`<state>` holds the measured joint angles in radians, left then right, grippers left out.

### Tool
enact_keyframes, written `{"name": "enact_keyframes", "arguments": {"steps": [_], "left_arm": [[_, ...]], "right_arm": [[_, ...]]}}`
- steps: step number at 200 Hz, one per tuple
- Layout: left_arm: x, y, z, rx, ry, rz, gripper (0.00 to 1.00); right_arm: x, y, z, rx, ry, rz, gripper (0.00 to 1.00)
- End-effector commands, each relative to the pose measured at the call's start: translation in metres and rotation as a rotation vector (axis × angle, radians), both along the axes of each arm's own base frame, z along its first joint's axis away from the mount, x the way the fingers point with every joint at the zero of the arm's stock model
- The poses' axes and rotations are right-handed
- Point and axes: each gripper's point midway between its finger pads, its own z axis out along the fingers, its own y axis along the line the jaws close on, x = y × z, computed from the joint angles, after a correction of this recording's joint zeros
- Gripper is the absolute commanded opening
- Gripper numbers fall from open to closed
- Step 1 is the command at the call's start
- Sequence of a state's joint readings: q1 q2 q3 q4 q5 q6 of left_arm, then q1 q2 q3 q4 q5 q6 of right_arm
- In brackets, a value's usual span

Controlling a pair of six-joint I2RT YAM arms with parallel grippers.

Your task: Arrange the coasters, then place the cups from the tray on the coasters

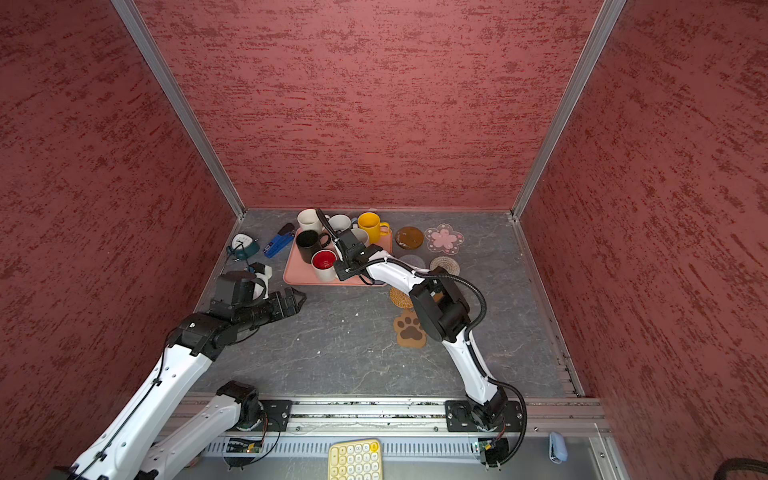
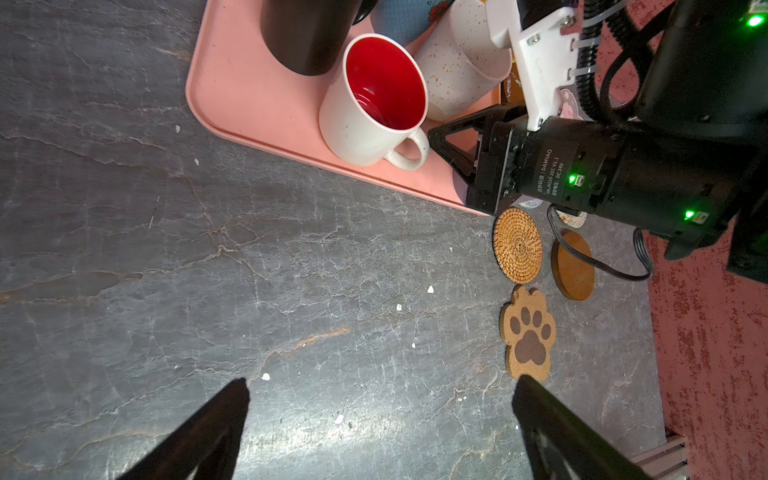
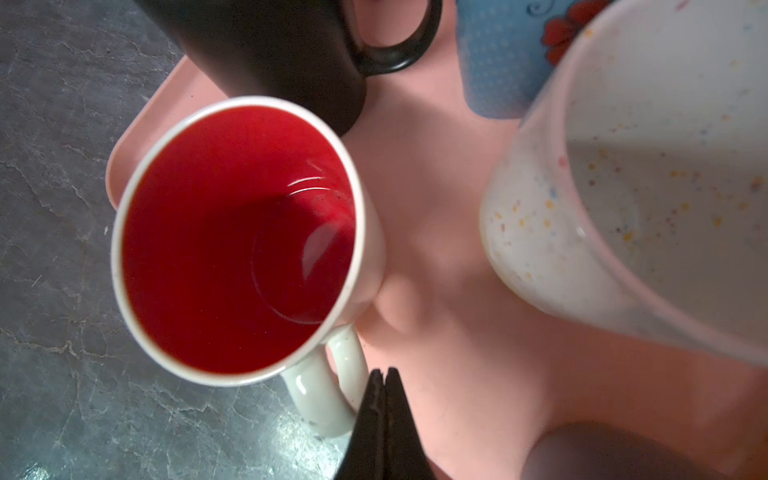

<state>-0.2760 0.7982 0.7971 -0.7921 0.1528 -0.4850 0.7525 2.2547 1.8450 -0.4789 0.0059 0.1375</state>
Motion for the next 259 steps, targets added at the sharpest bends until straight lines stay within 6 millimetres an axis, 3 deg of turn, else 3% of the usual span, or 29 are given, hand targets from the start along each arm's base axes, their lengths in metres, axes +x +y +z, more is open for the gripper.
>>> {"name": "enact_keyframes", "arguments": {"steps": [1, 129, 193, 230, 259], "left_arm": [[0.002, -0.001, 0.006, -0.009, -0.025, -0.002, 1.0], [0.002, -0.001, 0.014, -0.004, -0.042, -0.005, 1.0], [0.002, 0.011, 0.034, 0.06, -0.09, 0.008, 1.0], [-0.002, 0.023, 0.06, 0.096, -0.157, 0.031, 1.0], [-0.005, 0.03, 0.072, 0.126, -0.186, 0.042, 1.0]], "right_arm": [[0.003, 0.003, 0.025, -0.014, -0.057, 0.014, 0.0], [-0.022, 0.034, 0.019, 0.011, -0.025, 0.095, 0.0], [-0.021, 0.028, 0.046, 0.023, -0.046, 0.075, 0.22], [-0.032, 0.035, 0.059, 0.068, -0.031, 0.076, 0.41], [-0.04, 0.044, 0.064, 0.075, -0.036, 0.084, 0.49]]}}
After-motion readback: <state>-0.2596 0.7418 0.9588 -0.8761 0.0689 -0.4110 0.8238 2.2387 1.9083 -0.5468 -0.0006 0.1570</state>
